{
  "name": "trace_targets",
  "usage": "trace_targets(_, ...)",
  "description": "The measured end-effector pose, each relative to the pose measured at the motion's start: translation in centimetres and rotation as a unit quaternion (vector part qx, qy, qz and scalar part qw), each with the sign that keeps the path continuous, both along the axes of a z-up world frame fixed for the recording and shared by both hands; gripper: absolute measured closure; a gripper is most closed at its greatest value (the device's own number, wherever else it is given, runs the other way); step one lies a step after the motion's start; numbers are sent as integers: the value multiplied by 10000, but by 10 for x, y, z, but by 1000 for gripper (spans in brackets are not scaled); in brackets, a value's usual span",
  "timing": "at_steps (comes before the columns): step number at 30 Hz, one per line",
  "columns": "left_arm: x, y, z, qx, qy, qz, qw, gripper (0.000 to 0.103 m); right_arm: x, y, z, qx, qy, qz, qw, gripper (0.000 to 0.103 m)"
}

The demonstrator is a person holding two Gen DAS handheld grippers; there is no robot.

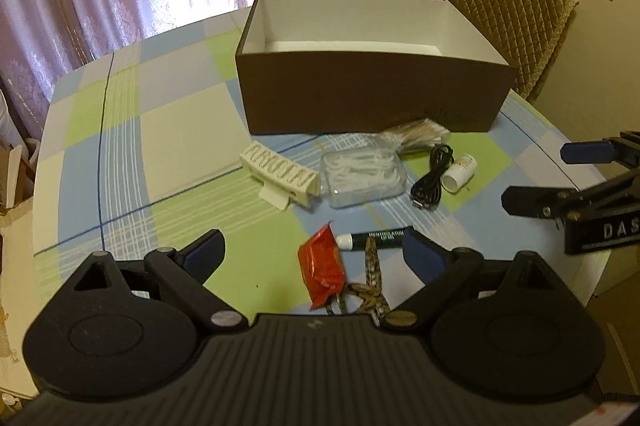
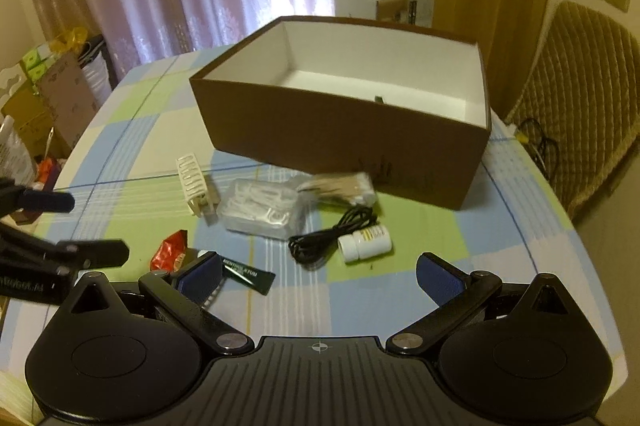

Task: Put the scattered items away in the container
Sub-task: 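Withdraw both tools from the box back toward the remaining items, then grasp the leopard hair clip with the right tool while the left tool grasps the red packet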

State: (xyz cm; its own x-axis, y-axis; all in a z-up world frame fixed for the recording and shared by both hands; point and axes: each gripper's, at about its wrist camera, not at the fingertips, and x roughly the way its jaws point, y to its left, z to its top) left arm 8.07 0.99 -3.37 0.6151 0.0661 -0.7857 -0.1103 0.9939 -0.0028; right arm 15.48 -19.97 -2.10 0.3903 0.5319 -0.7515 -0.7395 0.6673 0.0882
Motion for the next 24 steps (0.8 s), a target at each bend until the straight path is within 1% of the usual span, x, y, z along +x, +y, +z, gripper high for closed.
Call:
trace_targets(5,-11,-1,-12,57,82,-19,9999,11,-5,0,-10,-85,104,-22,9999,2)
trace_targets(9,-15,-1,-19,85,137,-41,9999,13,-13,2,-26,-259,132,27,9996,2)
trace_targets(14,-16,1,-30,110,275,-60,9995,15,-16,2,-46,-273,350,-7,9990,2)
trace_targets(18,-15,3,-37,74,352,-61,9993,18,-16,3,-53,-285,355,-38,9990,3)
trace_targets(20,-14,4,-39,54,388,-66,9992,20,-14,3,-53,-229,394,-30,9990,6)
trace_targets(22,-14,6,-40,40,412,-62,9991,20,-13,5,-53,-175,463,29,9988,14)
trace_targets(24,-15,9,-42,39,442,-37,9990,20,-14,8,-54,-172,522,129,9984,18)
